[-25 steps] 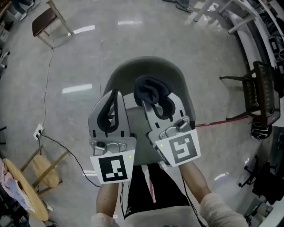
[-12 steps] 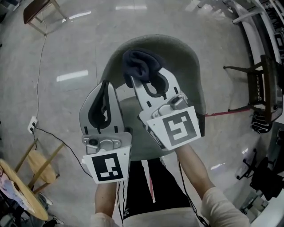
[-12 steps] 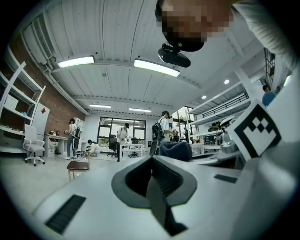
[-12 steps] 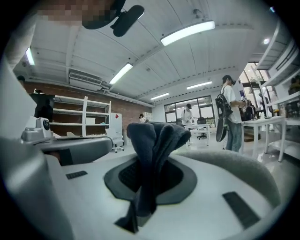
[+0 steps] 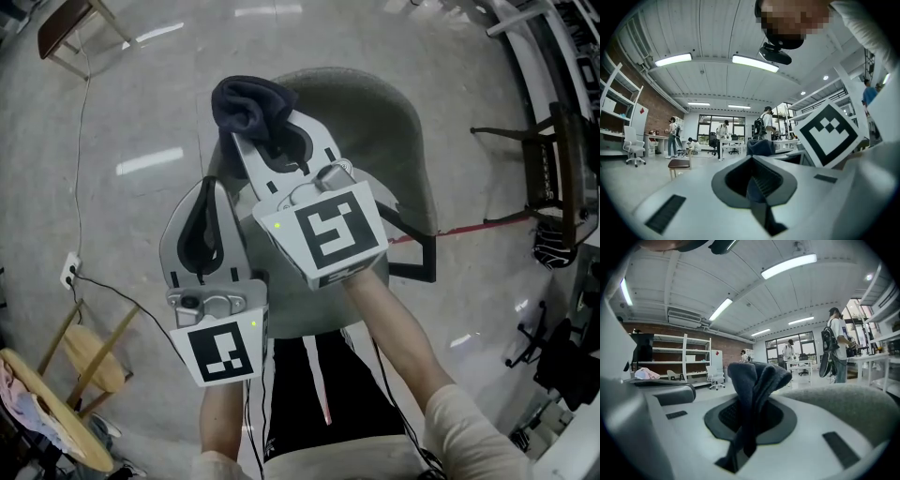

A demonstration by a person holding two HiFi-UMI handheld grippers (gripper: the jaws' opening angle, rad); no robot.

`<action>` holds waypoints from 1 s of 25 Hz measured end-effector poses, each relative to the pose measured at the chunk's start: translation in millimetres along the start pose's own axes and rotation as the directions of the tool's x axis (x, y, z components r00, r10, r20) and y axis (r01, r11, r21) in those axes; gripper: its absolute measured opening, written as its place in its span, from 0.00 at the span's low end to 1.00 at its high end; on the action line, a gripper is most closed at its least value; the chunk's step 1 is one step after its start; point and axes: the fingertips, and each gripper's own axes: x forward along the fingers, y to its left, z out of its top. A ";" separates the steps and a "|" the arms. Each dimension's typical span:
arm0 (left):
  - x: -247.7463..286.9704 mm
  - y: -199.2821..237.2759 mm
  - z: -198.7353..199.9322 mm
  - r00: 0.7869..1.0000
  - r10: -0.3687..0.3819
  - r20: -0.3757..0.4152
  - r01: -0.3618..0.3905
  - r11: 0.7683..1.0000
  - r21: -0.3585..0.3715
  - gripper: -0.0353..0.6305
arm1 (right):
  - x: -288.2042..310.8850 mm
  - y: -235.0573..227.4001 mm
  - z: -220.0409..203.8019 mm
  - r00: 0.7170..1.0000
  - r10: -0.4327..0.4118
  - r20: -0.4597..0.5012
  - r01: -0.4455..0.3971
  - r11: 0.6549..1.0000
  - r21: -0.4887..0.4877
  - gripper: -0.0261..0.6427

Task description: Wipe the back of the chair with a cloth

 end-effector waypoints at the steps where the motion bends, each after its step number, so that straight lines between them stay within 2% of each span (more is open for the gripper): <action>1: 2.1 -1.4 -1.2 1.000 -0.002 -0.001 0.002 1.000 -0.004 0.08 | -0.2 -3.8 -0.5 1.000 -0.006 -0.003 0.006 1.000 -0.008 0.13; 5: 9.0 -8.0 -3.9 1.000 -0.018 -0.002 0.018 1.000 -0.015 0.08 | -3.6 -14.7 -0.4 0.999 -0.037 -0.008 0.036 0.998 -0.042 0.13; 11: 17.1 -23.7 -9.2 0.998 -0.061 -0.015 0.061 0.998 -0.012 0.08 | -19.1 -43.0 -8.6 0.990 -0.138 -0.033 0.136 0.989 -0.054 0.13; 16: 26.5 -39.9 -9.4 0.995 -0.096 -0.015 0.095 0.995 -0.020 0.08 | -41.8 -86.9 -16.8 0.966 -0.253 -0.044 0.252 0.967 -0.020 0.13; 19: 30.7 -52.0 -10.9 0.992 -0.122 -0.019 0.121 0.992 -0.019 0.08 | -59.7 -110.3 -20.8 0.948 -0.312 -0.058 0.310 0.950 -0.037 0.13; 25: 39.8 -75.2 -11.8 0.986 -0.165 -0.015 0.165 0.986 -0.017 0.08 | -88.7 -137.8 -25.8 0.921 -0.381 -0.074 0.378 0.924 -0.057 0.13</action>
